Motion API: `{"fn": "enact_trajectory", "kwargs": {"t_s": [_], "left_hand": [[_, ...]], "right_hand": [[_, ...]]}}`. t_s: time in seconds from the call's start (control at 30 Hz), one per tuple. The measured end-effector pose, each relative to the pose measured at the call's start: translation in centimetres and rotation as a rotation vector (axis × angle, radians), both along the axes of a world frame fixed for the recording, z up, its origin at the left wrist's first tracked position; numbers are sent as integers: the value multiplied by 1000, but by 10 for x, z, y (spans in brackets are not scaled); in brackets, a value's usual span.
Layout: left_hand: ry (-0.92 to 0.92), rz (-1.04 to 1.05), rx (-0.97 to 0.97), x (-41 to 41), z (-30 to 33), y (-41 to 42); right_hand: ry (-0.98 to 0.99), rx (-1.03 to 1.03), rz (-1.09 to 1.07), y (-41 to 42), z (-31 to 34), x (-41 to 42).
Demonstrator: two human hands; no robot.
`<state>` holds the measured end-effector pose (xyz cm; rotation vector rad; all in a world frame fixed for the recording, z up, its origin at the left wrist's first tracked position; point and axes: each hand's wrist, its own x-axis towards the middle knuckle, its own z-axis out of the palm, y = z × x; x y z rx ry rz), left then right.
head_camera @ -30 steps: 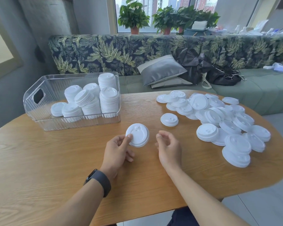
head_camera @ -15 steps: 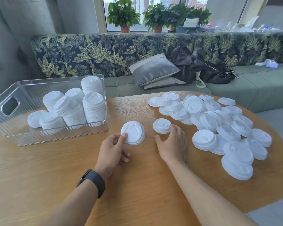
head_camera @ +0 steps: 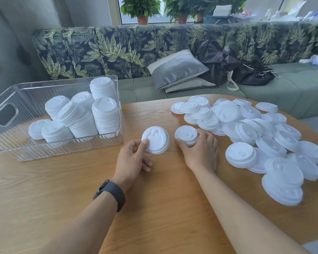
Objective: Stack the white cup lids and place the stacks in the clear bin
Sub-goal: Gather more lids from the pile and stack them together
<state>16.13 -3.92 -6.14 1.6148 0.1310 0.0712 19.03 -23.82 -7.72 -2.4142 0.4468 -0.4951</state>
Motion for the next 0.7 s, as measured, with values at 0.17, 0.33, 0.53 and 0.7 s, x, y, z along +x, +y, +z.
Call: {"fn": "enact_trajectory", "kwargs": {"t_s": [0.17,0.33,0.53,0.7], "left_hand": [[1,33,-13,-8,0,1],[10,39,-59,-22,-1,4],[25,9,-87,-48,1,6],[31,-6,-96,-75,1,12]], "right_hand": [[-164,253,110,0,6,-17],[-254,446,204,5,7,-41],[-279,572,235,17,9,-73],[-185,710,230,27,12,-97]]}}
